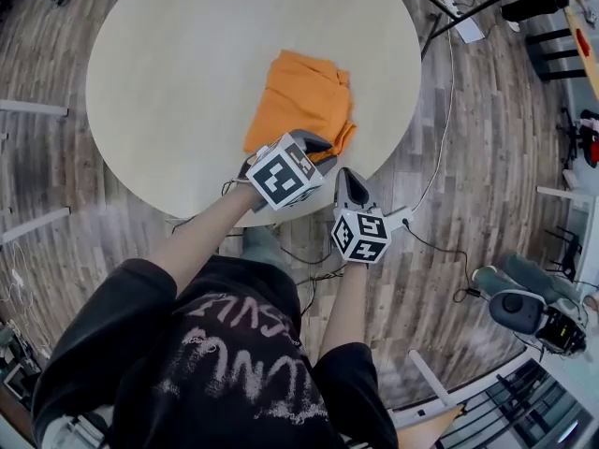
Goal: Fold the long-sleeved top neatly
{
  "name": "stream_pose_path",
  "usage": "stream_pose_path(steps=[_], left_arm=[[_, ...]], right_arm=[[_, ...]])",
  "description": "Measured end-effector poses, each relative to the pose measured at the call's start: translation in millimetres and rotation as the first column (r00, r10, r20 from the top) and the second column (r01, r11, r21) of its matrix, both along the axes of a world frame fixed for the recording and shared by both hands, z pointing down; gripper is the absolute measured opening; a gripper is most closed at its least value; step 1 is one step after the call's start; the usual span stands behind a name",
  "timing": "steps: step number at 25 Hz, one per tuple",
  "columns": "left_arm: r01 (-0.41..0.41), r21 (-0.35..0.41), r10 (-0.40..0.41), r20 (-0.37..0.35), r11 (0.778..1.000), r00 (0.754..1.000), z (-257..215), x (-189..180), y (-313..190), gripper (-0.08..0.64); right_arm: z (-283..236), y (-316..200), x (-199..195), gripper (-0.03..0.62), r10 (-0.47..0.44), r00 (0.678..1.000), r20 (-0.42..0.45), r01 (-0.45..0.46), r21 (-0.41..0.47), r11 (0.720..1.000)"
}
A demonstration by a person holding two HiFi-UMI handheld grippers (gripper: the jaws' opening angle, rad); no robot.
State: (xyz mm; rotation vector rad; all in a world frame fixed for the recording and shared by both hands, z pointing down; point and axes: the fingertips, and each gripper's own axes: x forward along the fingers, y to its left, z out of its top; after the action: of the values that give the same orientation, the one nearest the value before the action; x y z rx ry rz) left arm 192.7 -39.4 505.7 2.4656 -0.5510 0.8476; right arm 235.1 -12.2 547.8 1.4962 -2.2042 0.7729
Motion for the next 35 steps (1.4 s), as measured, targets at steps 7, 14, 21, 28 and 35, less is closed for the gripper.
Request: stream_pose_path(steps=[7, 14, 21, 28, 35], left_arm=[[0.122, 0.040, -0.118, -0.093, 0.992, 0.989, -21.9, -65.1, -4.0, 0.010], [0.175, 0.132, -0.153, -0.164, 0.976, 0.975, -58.9, -141.2, -8.3, 0.009], [0.243, 0.242, -0.188, -0.229, 0.939, 0.955, -95.4, -221.1, -8.8, 0.009], [0.290, 0.299, -0.210, -0.271, 0.909, 0.939, -122.6, -280.2, -6.6, 0.009], [0.298, 0.373, -0.183, -0.312, 0.879, 0.932, -155.8, -310.0, -6.7, 0.009]], right_arm=[[-30.2, 10.2, -16.6, 0.005, 0.072, 0.996, -0.056, -0.069, 0.054, 0.996], [-72.0, 26.4, -47.2, 0.005, 0.197, 0.977, -0.079, -0.186, 0.133, 0.974], [-109.6, 40.7, -79.6, 0.005, 0.284, 0.954, -0.098, -0.259, 0.211, 0.943], [-145.2, 58.8, -105.4, 0.005, 0.360, 0.927, -0.107, -0.320, 0.280, 0.905], [-178.3, 75.9, -111.9, 0.005, 0.445, 0.887, -0.122, -0.383, 0.344, 0.857]])
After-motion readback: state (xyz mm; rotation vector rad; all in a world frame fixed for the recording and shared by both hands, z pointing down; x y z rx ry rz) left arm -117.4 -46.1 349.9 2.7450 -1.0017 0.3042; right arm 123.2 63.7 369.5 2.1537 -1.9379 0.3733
